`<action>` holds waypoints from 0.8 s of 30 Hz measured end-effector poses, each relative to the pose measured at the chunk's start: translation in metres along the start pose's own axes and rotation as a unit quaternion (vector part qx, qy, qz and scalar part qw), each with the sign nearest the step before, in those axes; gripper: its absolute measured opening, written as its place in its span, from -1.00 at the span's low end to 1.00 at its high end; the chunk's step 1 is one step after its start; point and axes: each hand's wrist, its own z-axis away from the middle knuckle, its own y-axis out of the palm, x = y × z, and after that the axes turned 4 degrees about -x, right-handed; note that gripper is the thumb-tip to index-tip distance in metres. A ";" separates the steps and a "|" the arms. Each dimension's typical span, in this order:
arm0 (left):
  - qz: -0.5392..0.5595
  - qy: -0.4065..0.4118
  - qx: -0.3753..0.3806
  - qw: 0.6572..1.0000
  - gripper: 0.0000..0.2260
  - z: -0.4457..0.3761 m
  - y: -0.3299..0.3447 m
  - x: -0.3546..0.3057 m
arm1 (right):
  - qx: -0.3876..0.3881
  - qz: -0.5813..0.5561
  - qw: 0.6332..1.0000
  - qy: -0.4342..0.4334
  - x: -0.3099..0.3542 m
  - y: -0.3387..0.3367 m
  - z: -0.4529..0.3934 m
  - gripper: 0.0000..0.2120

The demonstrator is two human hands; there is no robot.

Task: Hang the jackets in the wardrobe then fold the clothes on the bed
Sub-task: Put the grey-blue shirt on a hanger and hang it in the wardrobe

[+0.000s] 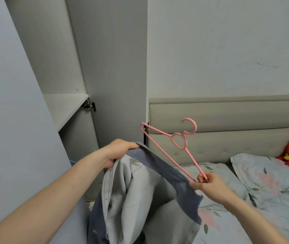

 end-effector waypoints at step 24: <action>-0.025 0.036 -0.210 0.977 -0.76 -0.006 0.002 0.001 | -0.020 0.064 0.997 -0.050 -0.037 -0.017 0.082 -0.46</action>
